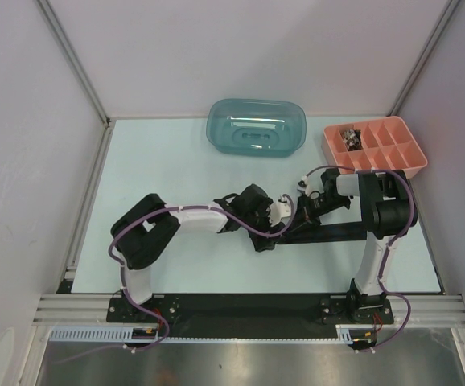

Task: Roll the ties
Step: Roll the tie at the center of the board.

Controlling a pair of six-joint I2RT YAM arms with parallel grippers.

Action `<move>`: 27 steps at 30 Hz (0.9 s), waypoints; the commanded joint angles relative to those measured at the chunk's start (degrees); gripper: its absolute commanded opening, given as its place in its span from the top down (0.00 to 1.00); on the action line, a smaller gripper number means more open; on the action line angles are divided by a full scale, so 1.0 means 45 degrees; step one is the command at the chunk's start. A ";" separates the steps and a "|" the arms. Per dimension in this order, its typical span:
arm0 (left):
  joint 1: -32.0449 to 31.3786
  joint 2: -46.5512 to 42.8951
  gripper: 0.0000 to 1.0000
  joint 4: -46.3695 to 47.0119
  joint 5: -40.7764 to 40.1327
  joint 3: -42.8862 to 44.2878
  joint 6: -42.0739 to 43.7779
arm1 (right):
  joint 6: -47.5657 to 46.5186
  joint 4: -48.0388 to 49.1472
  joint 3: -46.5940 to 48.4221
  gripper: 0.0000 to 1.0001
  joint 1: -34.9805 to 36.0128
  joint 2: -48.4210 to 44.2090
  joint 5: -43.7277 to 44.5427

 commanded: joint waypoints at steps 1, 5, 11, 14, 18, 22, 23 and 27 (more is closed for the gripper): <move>-0.0063 0.0894 0.06 0.0529 0.0462 0.0503 -0.0925 | -0.0498 -0.0192 -0.0001 1.00 -0.0054 0.0322 0.1827; -0.0103 0.1519 0.10 0.1097 0.0928 0.0894 -0.0925 | -0.0615 -0.0388 -0.0020 1.00 -0.0053 0.0322 0.2043; -0.0161 0.1852 0.53 0.0045 0.0952 0.1343 -0.0400 | -0.0070 0.0255 -0.0216 1.00 0.0044 0.0244 0.1342; -0.0142 0.1309 0.68 -0.0854 0.0172 0.1014 0.0595 | 0.0361 0.0685 -0.0021 0.90 0.0181 0.0185 0.0697; -0.0044 0.0216 0.72 -0.1693 -0.1001 -0.0079 0.1671 | 0.0362 0.0259 0.0623 0.65 0.0181 -0.0263 0.0170; -0.0063 -0.0452 0.72 -0.1950 -0.1433 -0.0531 0.2063 | 0.0244 -0.0407 0.0742 0.51 0.0044 -0.1198 -0.0611; -0.0160 -0.0433 0.72 -0.2047 -0.1510 -0.0473 0.2102 | 0.0360 -0.0388 0.0664 0.50 0.0064 -0.1337 -0.0767; -0.0200 -0.0024 0.71 -0.2417 -0.1589 -0.0006 0.2102 | 0.0869 -0.0116 0.0215 0.47 0.0590 -0.2002 -0.1334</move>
